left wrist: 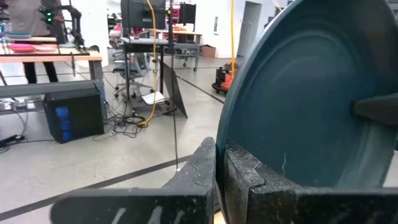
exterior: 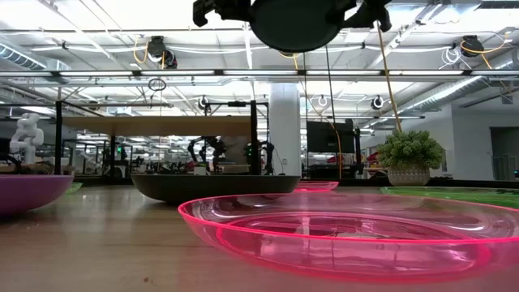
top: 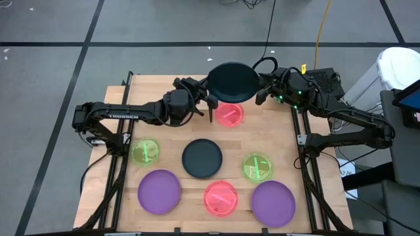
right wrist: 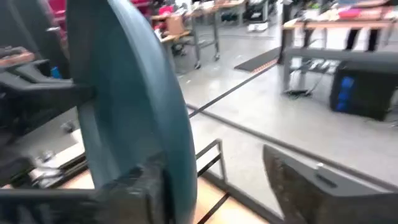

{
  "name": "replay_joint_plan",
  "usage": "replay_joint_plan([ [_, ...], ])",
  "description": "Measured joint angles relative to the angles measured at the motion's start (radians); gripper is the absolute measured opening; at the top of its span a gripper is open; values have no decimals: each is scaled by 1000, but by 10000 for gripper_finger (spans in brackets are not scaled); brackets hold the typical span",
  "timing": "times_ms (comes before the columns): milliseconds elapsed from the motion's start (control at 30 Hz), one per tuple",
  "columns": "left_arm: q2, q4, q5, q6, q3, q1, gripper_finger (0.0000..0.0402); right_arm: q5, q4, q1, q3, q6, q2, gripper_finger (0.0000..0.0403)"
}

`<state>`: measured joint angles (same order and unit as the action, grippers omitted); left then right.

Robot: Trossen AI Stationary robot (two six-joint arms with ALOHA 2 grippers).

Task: Place and stack plates onto a shelf
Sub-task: Put the dark blue plate on the shelf

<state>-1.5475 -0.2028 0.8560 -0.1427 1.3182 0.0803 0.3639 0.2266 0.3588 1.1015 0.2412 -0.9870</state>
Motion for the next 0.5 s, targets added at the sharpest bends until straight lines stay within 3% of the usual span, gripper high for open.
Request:
replay_joint_plan([
  [167,0,-3,0,-21,0,3,10,-110,-6,0,0,59,13,268],
  [500,0,-3,12,-22,0,16,9,-208,-23,0,0,137,30,267],
])
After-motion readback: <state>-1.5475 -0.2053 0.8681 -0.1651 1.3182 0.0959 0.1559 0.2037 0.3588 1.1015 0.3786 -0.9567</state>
